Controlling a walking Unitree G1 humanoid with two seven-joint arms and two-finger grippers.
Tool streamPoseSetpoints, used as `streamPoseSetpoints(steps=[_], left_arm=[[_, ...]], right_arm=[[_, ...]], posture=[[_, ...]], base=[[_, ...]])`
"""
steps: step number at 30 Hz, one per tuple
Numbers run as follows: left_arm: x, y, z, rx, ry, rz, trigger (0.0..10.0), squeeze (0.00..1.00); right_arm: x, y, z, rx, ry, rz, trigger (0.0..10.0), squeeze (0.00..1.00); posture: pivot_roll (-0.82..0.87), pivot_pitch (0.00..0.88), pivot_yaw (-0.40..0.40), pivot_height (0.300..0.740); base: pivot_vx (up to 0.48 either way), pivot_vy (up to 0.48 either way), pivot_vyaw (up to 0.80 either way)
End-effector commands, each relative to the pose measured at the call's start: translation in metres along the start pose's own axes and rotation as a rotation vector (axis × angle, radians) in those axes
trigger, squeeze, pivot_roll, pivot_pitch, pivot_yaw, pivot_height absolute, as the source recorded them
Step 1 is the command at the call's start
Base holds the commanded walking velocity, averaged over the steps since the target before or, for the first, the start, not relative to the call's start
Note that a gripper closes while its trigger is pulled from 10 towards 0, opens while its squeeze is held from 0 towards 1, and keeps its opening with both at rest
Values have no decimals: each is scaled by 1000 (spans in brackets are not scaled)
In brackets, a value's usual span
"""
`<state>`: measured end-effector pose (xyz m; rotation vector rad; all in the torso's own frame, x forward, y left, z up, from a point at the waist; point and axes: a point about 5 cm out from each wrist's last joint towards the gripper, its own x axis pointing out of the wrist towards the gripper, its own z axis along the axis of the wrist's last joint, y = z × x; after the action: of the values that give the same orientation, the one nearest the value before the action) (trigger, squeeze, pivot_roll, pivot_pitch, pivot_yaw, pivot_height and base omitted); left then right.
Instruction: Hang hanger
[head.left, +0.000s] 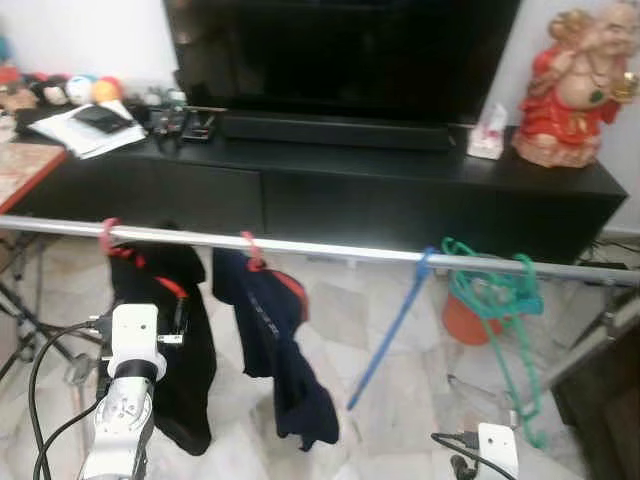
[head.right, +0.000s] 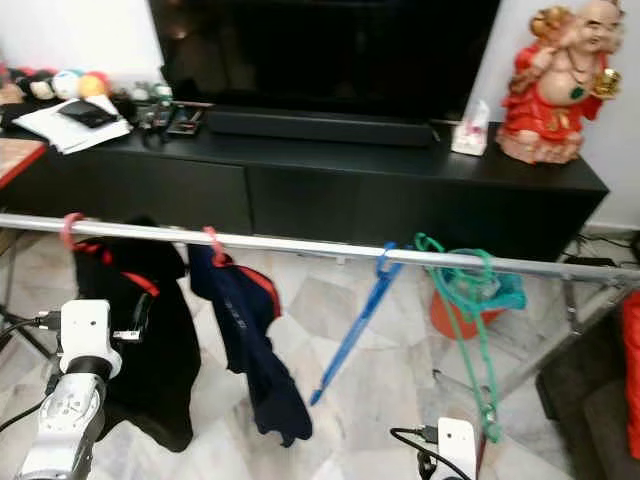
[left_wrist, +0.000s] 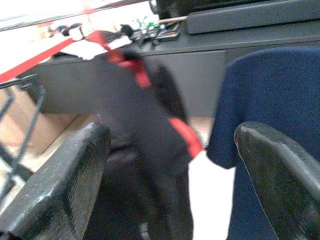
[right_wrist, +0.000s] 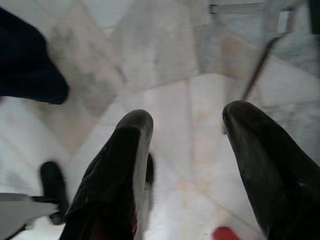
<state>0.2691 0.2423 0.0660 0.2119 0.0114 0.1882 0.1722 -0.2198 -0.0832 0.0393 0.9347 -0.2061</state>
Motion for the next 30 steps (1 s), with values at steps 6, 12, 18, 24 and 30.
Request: streamPoseSetpoints(steps=[6, 12, 18, 24, 30], left_arm=[[3, -5, 9, -11, -26, -37, 10000, 0], [7, -9, 19, -27, -56, -79, 10000, 0], [12, -13, 32, -30, -93, -102, 10000, 0], [15, -19, 43, -47, -115, -133, 10000, 0], [14, -27, 51, -84, -110, -154, 10000, 0]], right_arm=[[-1, -3, -3, 6, 8, -7, 10000, 0], [-1, -3, -4, 5, 10, -7, 10000, 0], [-1, -3, -4, 2, 12, -6, 10000, 0], [-1, -3, -4, 1, 12, -5, 10000, 0], [-1, -3, -4, 3, 12, -5, 10000, 0]], posture=[[-81, 0, -17, 740], [-81, 0, -17, 740], [-79, 0, -18, 740], [-78, 0, -18, 740], [-78, 0, -17, 740]], base=[[0, 376, 0], [0, 41, 0], [0, 0, 0], [0, 0, 0], [0, 0, 0]])
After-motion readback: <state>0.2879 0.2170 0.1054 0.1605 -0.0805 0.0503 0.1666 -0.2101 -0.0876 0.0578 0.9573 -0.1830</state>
